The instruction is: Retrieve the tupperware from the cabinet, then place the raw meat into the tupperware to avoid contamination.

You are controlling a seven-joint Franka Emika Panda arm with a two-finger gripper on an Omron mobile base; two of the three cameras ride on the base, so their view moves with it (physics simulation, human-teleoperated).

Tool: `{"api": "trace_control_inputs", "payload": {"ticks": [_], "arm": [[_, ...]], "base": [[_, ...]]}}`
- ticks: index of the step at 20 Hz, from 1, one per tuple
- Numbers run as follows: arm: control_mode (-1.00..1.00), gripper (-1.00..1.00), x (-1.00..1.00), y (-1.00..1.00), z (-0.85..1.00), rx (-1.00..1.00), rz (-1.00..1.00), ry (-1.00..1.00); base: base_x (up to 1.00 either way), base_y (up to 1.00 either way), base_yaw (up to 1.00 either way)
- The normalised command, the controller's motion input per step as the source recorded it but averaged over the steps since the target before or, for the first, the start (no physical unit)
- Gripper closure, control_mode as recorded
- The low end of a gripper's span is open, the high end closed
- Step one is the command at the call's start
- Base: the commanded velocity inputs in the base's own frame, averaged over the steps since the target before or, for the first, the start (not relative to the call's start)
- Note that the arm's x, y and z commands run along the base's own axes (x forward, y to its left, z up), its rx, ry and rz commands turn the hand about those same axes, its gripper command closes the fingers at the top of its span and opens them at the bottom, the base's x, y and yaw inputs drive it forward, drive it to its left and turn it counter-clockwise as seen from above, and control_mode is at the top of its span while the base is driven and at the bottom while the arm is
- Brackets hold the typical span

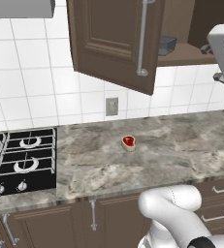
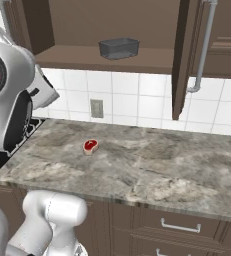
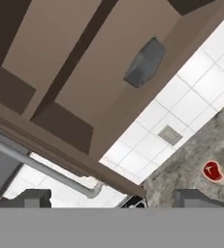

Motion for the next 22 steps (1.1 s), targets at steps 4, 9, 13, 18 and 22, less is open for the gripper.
{"api": "trace_control_inputs", "payload": {"ticks": [4,9,13,18,22], "arm": [[-1.00,-1.00,0.43,0.00,0.00,0.21,0.01,0.02],[-1.00,-1.00,0.42,0.00,0.00,0.26,0.04,0.06],[-1.00,-1.00,0.33,0.00,0.00,0.24,0.08,0.06],[-1.00,-1.00,0.36,0.00,0.00,0.17,0.10,0.05],[-1.00,-1.00,0.37,0.00,0.03,0.09,0.10,0.09]], "base": [[0.00,0.00,0.00],[0.00,0.00,0.00],[0.00,0.00,0.00],[0.00,0.00,0.00],[0.00,0.00,0.00]]}}
